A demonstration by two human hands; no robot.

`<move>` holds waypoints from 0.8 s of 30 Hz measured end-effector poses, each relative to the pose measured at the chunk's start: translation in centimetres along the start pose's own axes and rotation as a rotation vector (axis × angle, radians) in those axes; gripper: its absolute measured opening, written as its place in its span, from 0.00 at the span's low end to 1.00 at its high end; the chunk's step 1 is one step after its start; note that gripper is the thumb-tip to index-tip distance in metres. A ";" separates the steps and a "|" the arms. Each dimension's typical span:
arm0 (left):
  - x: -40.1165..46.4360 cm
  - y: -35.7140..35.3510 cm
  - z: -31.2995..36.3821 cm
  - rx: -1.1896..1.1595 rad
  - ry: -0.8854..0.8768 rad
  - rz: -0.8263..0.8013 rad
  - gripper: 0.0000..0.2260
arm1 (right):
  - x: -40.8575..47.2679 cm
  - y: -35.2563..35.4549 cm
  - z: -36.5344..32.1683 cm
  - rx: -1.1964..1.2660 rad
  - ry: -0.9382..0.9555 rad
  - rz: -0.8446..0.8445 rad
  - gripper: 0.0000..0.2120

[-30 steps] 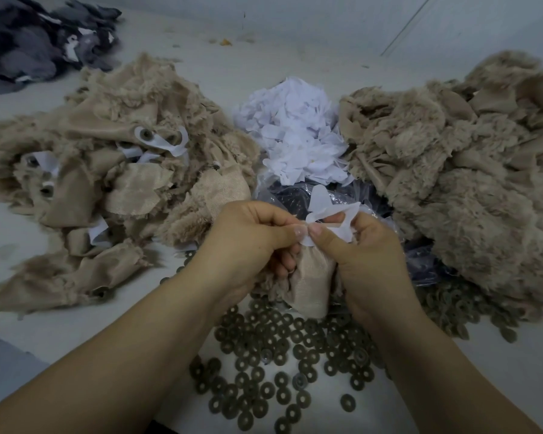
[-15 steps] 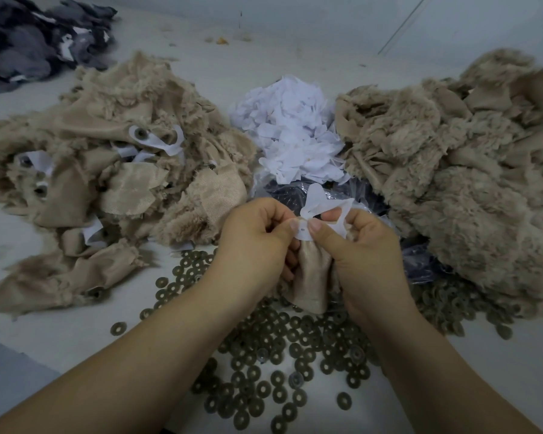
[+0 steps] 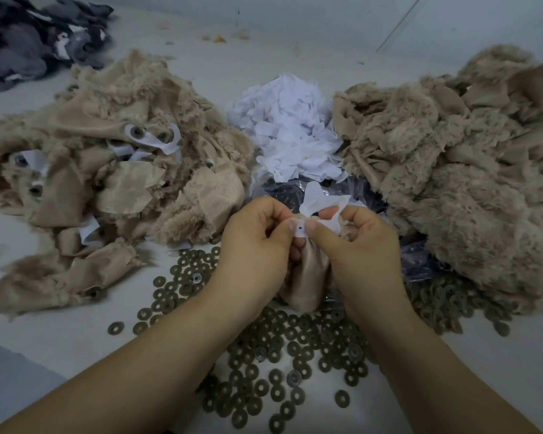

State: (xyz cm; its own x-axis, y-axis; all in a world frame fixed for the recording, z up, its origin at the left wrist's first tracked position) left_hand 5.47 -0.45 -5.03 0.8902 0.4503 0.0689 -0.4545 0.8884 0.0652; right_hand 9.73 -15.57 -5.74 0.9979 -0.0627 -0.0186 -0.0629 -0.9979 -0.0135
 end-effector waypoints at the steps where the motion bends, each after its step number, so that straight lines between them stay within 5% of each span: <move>1: 0.0 -0.1 -0.2 0.003 0.012 0.003 0.09 | 0.0 0.0 0.2 0.008 -0.017 0.003 0.07; 16: -0.1 -0.1 0.5 -0.020 0.035 -0.014 0.03 | 0.1 0.3 0.2 -0.039 -0.014 0.022 0.07; 24: 0.0 0.1 0.7 0.052 -0.023 0.011 0.04 | 0.0 0.3 -1.4 -0.321 0.200 0.068 0.06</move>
State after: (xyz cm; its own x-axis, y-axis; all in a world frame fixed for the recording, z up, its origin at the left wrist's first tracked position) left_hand 5.40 -0.41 -4.29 0.8842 0.4578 0.0925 -0.4662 0.8771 0.1154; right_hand 9.70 -15.89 -4.30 0.9773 -0.0992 0.1870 -0.1523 -0.9431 0.2954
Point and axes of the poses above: each hand's wrist, its own x-axis towards the middle knuckle, its own y-axis out of the back of the hand, z = x × y, the point moved 9 cm from there along x, towards the middle knuckle, and after that the axes turned 6 degrees about z, right-handed, at the moved point
